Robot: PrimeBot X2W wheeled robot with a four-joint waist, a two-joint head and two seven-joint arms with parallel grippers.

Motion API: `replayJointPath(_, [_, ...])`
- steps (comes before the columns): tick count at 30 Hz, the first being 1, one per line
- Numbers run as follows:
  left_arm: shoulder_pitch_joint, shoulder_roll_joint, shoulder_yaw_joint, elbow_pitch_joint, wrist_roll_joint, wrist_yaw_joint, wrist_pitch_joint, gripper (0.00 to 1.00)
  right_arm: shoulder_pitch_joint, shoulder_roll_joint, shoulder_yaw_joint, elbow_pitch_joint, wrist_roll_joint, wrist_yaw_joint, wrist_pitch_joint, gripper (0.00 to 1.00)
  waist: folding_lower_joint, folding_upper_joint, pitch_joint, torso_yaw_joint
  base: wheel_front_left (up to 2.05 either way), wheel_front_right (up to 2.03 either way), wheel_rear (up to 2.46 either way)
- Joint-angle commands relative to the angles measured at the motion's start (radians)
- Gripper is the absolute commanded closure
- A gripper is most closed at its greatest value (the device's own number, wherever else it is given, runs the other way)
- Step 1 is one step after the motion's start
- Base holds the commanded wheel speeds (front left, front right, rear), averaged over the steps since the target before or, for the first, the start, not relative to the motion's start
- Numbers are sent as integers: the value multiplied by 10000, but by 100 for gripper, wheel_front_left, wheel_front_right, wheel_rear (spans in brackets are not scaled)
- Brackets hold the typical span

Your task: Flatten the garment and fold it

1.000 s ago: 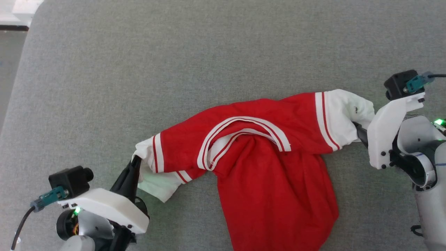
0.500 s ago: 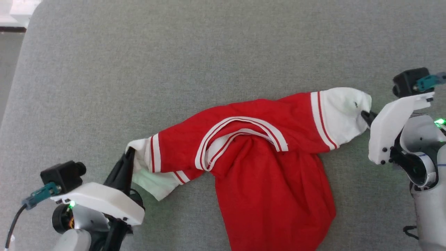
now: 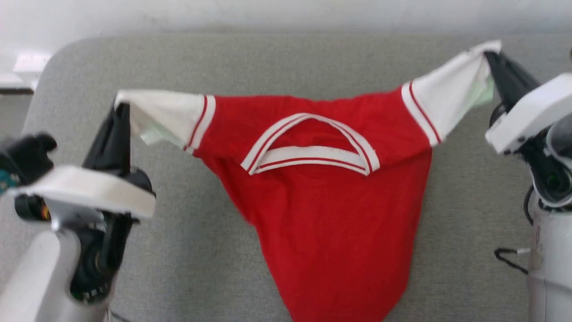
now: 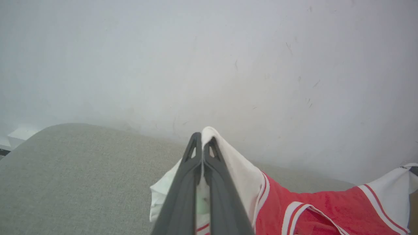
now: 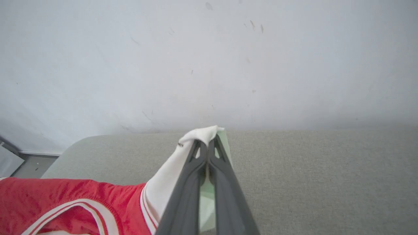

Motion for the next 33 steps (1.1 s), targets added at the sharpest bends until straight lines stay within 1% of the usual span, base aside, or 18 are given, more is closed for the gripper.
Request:
replayJointPath(1, [-393, 97, -13, -41, 116, 47, 114, 100, -302, 56, -56, -35, 119, -7, -152, 100, 0, 0, -696, -401, 0, 0, 0])
replayJointPath(4, [-1238, 210, -206, 126, 276, 31, 513, 100, -809, 111, -9, 118, 204, -7, -362, 100, 0, 0, -1188, -591, 0, 0, 0])
replayJointPath(8, [-2507, 185, -410, 691, 262, -2, 1130, 100, -1610, 138, 213, 426, 131, -7, -336, 100, 0, 0, -1703, -831, 0, 0, 0])
replayJointPath(12, [-3843, 12, -587, 1623, 178, -1, 1728, 100, -2559, 152, 206, 1062, 82, -7, -93, 100, 0, 0, -2066, -1005, 0, 0, 0])
replayJointPath(16, [-5175, 69, -913, 2809, 423, -100, 2304, 100, -3623, 158, 182, 1945, -246, -7, 21, 100, 0, 0, -2246, -1173, 0, 0, 0])
replayJointPath(21, [-6772, 97, -1204, 4214, 816, -270, 2651, 100, -5060, 160, 358, 3199, -847, -7, -242, 100, 0, 0, -2157, -1367, 0, 0, 0])
replayJointPath(26, [-8096, -22, -1232, 5537, 1032, -330, 2622, 100, -6358, 161, 466, 4623, -1323, -7, -752, 100, 0, 0, -1908, -1549, 0, 0, 0])
replayJointPath(30, [-8984, -13, -1260, 6291, 1267, -266, 2598, 100, -7351, 161, 382, 5665, -1737, -7, -1173, 100, 0, 0, -1516, -1668, 0, 0, 0])
replayJointPath(33, [-9639, -24, -1274, 6714, 1396, -265, 2569, 100, -8042, 161, 247, 6262, -2014, -7, -1416, 100, 0, 0, -1030, -1713, 0, 0, 0])
